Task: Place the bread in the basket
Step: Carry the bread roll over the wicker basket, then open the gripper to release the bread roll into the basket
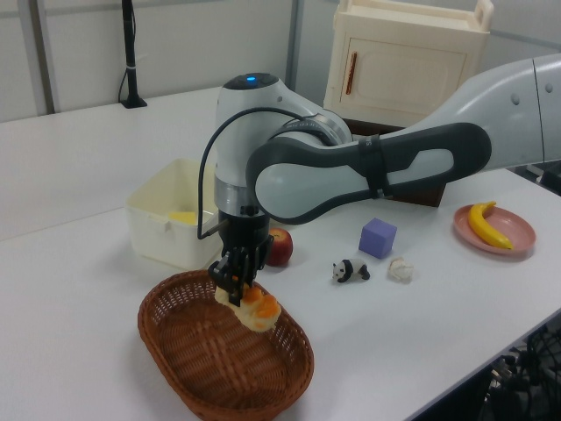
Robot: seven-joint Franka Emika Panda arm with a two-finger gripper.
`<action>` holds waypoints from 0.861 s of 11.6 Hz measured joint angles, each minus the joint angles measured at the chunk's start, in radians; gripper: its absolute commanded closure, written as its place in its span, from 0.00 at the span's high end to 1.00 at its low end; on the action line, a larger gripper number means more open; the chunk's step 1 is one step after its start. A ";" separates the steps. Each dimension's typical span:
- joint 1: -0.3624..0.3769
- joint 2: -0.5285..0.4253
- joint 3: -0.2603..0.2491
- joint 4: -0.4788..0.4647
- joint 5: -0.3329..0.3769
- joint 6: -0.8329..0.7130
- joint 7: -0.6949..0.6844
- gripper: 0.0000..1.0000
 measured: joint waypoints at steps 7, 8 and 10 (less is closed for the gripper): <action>0.000 0.005 -0.003 0.016 0.000 0.000 0.010 1.00; -0.014 0.004 -0.006 0.025 0.000 -0.001 0.014 1.00; -0.093 -0.003 -0.018 0.080 -0.001 -0.087 0.018 1.00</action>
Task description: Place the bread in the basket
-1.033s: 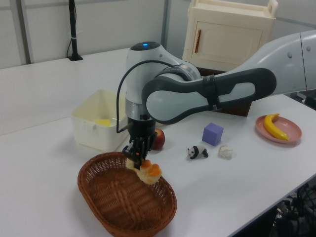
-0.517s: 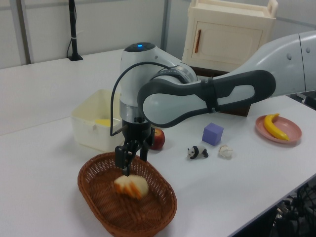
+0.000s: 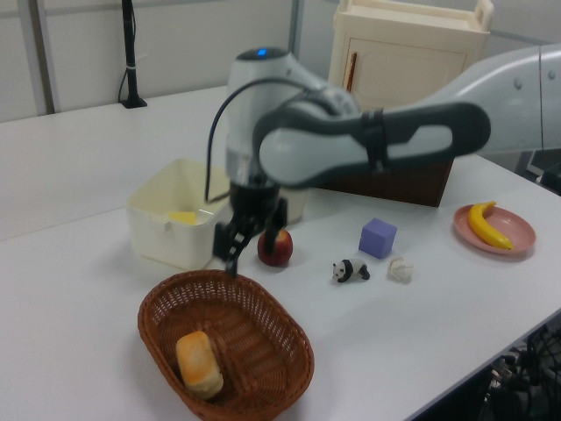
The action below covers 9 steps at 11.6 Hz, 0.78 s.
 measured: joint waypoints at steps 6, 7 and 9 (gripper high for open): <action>-0.362 -0.044 -0.026 0.190 -0.076 -0.196 -0.075 1.00; -0.407 -0.044 -0.019 0.193 -0.087 -0.196 -0.075 1.00; -0.511 -0.054 0.014 0.199 -0.087 -0.196 -0.086 1.00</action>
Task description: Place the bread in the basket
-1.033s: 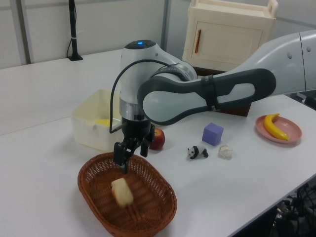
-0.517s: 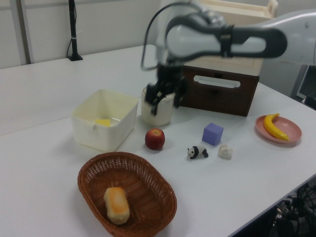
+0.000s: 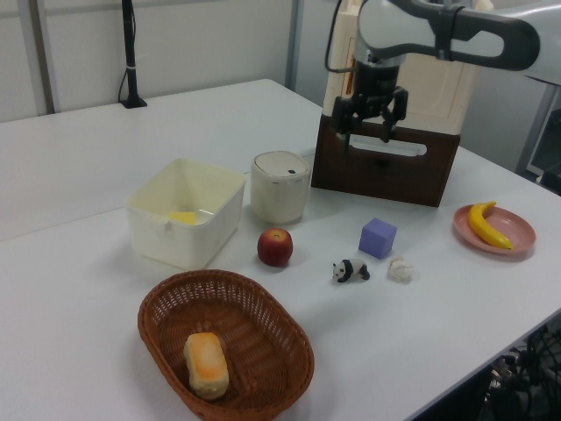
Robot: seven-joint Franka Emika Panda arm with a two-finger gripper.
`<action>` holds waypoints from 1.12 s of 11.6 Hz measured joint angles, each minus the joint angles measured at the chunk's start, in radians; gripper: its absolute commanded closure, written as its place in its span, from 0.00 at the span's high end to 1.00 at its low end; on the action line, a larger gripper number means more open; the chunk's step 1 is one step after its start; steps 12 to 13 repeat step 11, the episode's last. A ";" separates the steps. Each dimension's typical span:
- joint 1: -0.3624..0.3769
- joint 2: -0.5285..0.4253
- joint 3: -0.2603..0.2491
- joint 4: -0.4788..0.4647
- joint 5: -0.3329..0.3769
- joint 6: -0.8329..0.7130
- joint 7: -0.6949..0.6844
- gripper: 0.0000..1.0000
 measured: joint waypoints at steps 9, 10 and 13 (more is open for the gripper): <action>-0.048 -0.007 0.009 -0.002 0.003 -0.004 -0.094 1.00; -0.048 -0.007 0.009 -0.003 0.003 -0.004 -0.094 1.00; -0.048 -0.007 0.009 -0.003 0.003 -0.004 -0.095 1.00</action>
